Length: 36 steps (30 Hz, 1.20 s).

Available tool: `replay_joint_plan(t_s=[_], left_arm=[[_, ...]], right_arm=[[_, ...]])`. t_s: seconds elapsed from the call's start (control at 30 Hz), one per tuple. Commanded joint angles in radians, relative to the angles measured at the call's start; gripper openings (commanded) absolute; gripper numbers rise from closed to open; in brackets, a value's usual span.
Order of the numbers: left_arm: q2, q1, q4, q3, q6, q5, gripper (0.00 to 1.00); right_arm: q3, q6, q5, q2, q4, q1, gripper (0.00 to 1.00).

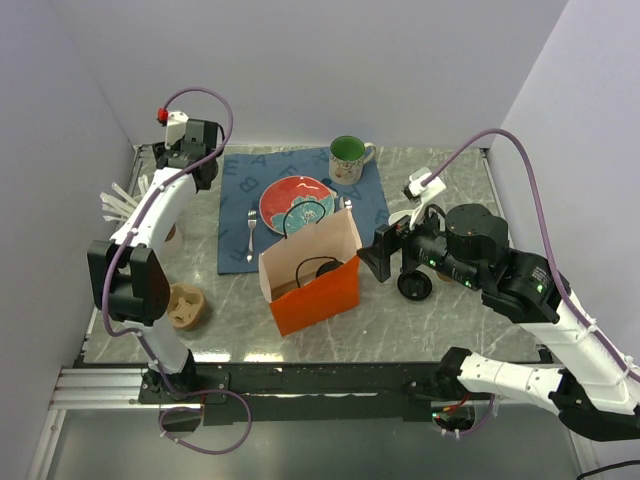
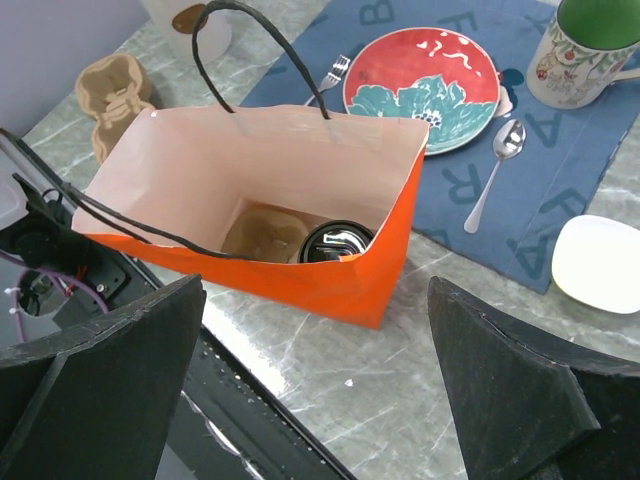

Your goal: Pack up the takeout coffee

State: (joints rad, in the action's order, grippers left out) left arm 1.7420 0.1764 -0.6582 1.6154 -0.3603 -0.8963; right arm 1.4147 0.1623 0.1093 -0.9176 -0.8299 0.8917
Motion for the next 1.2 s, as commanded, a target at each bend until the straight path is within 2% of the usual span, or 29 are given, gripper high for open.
replay_joint_plan(t_s=[0.0, 0.2, 0.3, 0.43, 0.63, 0.9, 1.0, 1.17], left_arm=[[0.025, 0.002, -0.024, -0.002, -0.015, -0.027, 0.44], [0.044, 0.005, -0.037, -0.006, -0.025, -0.049, 0.38], [0.04, 0.015, -0.021, 0.0, 0.0, -0.065, 0.15], [0.034, 0.025, -0.026, 0.044, 0.037, -0.09, 0.03], [0.027, 0.052, -0.069, 0.162, 0.096, -0.167, 0.01], [-0.05, 0.127, -0.061, 0.325, 0.188, -0.165, 0.01], [-0.084, 0.173, -0.086, 0.406, 0.216, -0.109, 0.01], [-0.196, 0.33, -0.015, 0.434, 0.287, -0.018, 0.01]], right_arm=[[0.021, -0.023, 0.027, 0.013, 0.031, -0.005, 1.0], [0.007, -0.038, 0.046, 0.022, 0.035, -0.004, 1.0], [0.003, -0.043, 0.05, 0.019, 0.037, -0.004, 1.0], [0.004, -0.053, 0.049, 0.013, 0.035, -0.004, 1.0], [0.032, -0.076, 0.05, 0.003, 0.037, -0.005, 1.0], [0.078, -0.095, 0.03, -0.003, 0.032, -0.004, 1.0], [0.09, -0.096, 0.029, -0.003, 0.031, -0.005, 1.0], [0.089, -0.089, 0.027, 0.016, 0.052, -0.005, 1.0]])
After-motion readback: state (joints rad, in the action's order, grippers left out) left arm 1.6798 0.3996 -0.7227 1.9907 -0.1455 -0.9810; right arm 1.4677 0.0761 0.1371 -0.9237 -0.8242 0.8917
